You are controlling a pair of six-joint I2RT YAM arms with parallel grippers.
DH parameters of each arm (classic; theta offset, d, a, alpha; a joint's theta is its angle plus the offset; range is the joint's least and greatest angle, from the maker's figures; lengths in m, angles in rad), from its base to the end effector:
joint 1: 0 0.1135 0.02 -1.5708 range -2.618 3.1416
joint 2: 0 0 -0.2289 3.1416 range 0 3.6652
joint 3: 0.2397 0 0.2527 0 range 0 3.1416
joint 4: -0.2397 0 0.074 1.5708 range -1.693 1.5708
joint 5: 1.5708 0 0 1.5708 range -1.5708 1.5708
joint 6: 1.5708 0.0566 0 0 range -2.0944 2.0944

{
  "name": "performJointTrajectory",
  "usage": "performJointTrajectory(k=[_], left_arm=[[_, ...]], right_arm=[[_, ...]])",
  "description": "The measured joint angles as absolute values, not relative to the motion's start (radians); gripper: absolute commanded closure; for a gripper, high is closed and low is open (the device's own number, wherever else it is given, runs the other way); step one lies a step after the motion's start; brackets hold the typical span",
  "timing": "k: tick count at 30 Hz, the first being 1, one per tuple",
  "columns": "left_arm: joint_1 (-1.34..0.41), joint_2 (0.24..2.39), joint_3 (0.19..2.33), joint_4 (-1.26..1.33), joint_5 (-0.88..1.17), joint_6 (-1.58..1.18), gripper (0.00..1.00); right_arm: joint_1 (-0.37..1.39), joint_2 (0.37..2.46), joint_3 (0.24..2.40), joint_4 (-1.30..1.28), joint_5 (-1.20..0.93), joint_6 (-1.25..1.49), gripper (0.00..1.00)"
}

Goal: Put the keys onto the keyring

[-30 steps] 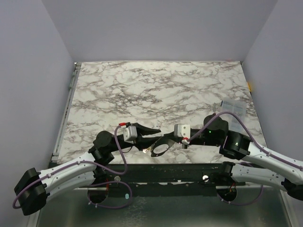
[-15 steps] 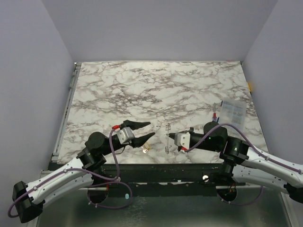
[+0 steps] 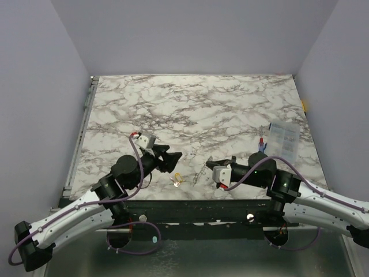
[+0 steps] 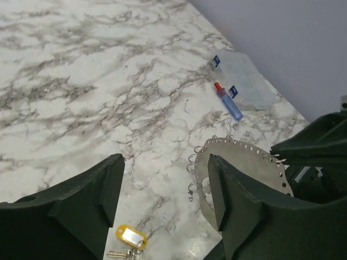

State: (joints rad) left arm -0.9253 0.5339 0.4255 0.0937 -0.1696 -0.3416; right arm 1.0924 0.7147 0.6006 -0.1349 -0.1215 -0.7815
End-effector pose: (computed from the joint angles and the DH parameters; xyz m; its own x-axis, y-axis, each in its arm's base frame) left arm 0.1299 -0.1566 0.2612 -0.2381 -0.2327 -0.9430 0.6432 0.6897 -0.3326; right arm 0.0970 0.2020 0.2631 0.5782 -0.4037 -0.7090 -0.7438 0.0963 -0.6614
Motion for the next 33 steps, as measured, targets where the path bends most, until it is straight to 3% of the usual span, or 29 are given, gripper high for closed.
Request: performJointTrajectory(k=[4, 11, 20, 25, 28, 33], left_arm=[[-0.925, 0.634, 0.523, -0.033, -0.235, -0.458, 0.24], [-0.925, 0.788, 0.603, -0.197, -0.25, -0.591, 0.25], [-0.928, 0.892, 0.611, -0.307, -0.237, -0.583, 0.41], [-0.958, 0.949, 0.589, -0.299, -0.237, -0.557, 0.42], [-0.982, 0.965, 0.575, -0.293, -0.238, -0.543, 0.51], [-1.019, 0.97, 0.567, -0.285, -0.237, -0.513, 0.53]], right_arm=[[1.093, 0.697, 0.561, -0.111, -0.144, -0.805, 0.99], [1.093, 0.653, 0.505, -0.106, -0.189, -0.856, 0.99], [1.094, 0.65, 0.489, -0.106, -0.208, -0.893, 0.99], [1.094, 0.648, 0.479, -0.102, -0.207, -0.9, 0.99], [1.094, 0.636, 0.464, -0.086, -0.207, -0.9, 0.99], [1.094, 0.626, 0.452, -0.076, -0.205, -0.9, 0.99]])
